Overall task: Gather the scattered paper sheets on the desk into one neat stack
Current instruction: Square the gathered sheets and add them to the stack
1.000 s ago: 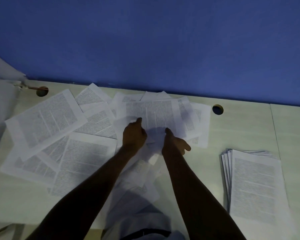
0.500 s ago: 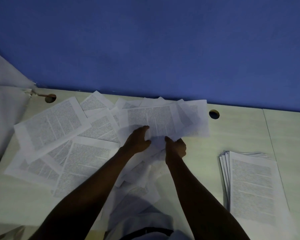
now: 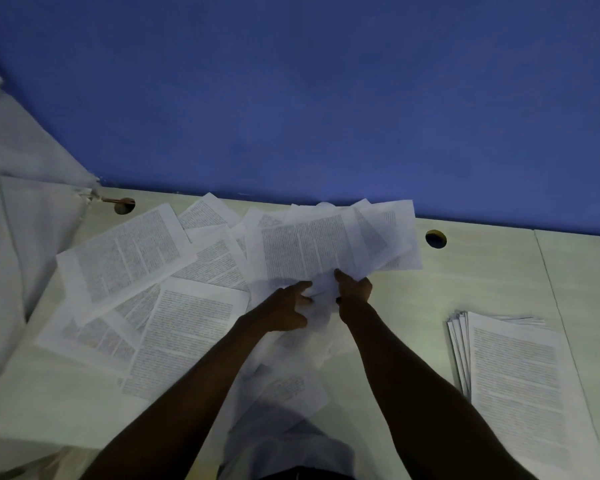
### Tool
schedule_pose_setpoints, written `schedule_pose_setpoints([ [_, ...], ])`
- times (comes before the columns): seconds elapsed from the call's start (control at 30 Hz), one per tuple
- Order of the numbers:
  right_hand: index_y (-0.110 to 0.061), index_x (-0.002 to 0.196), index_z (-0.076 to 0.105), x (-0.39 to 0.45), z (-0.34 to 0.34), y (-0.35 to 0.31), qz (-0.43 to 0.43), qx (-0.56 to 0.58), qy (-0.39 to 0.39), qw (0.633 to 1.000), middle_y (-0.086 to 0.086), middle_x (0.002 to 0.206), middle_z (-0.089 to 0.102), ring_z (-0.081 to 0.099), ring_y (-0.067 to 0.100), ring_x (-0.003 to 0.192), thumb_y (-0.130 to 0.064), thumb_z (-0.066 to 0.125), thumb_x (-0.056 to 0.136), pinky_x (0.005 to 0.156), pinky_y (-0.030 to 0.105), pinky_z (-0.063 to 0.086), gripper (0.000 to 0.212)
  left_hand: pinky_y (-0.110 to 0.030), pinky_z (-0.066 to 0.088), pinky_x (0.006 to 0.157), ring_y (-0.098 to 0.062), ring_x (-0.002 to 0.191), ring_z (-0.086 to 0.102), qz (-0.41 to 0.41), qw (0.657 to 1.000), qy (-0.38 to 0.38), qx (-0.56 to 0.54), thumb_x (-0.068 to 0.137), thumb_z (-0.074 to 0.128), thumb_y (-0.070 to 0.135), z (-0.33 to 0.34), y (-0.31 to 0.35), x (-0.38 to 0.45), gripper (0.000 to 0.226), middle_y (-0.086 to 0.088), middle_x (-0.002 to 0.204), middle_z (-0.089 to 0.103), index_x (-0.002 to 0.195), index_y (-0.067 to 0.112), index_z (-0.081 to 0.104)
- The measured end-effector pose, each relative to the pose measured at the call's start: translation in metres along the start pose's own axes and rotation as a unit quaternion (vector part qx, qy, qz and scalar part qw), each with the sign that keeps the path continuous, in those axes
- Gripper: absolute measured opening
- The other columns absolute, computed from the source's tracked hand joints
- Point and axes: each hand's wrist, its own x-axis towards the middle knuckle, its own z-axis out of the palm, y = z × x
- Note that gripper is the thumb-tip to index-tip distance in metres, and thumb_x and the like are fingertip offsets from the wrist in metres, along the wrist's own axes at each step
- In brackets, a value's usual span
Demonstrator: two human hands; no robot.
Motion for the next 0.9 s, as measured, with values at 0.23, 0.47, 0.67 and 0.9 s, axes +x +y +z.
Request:
schedule_pose_setpoints([
  [0.23, -0.004, 0.094, 0.066, 0.020, -0.032, 0.008, 0.053, 0.081, -0.008, 0.995, 0.020, 0.114, 0.070, 0.069, 0.034, 0.096, -0.005, 0.082, 0.082, 0.097, 0.050, 0.056, 0.020, -0.034, 0.046, 0.098, -0.029, 0.118, 0.059, -0.125, 0.932, 0.324, -0.103, 0.085, 0.067, 0.012, -0.017, -0.005, -0.007, 0.057, -0.015, 0.131, 0.061, 0.140, 0.010, 0.050],
  [0.47, -0.006, 0.106, 0.075, 0.046, -0.121, 0.037, 0.077, 0.180, -0.098, 0.976, 0.013, 0.101, 0.078, 0.070, 0.033, 0.105, -0.035, 0.098, 0.052, 0.100, 0.046, 0.055, 0.066, -0.040, 0.037, 0.111, -0.034, 0.132, 0.049, -0.190, 0.936, 0.282, -0.088, 0.093, 0.066, 0.033, -0.022, -0.008, -0.004, 0.060, -0.018, 0.142, 0.054, 0.142, 0.004, 0.048],
  [0.67, -0.009, 0.078, 0.084, -0.032, -0.128, -0.004, 0.074, 0.254, -0.137, 0.955, 0.011, 0.087, 0.079, 0.078, 0.025, 0.075, -0.021, 0.045, 0.109, 0.067, 0.038, 0.066, 0.051, -0.046, 0.045, 0.100, -0.034, 0.116, 0.060, -0.188, 0.937, 0.206, -0.212, 0.092, 0.040, 0.072, -0.039, 0.014, -0.002, 0.077, -0.012, 0.132, 0.063, 0.131, 0.009, 0.058],
  [0.9, -0.001, 0.138, 0.057, -0.071, -0.123, -0.017, 0.035, 0.252, -0.221, 0.941, 0.020, 0.118, 0.074, 0.075, 0.036, 0.101, -0.018, 0.040, 0.110, 0.085, 0.049, 0.063, 0.036, -0.054, 0.054, 0.093, -0.033, 0.108, 0.068, -0.114, 0.881, 0.023, -0.458, 0.082, 0.053, 0.078, -0.055, 0.046, -0.015, 0.074, -0.009, 0.119, 0.070, 0.122, 0.017, 0.060],
])
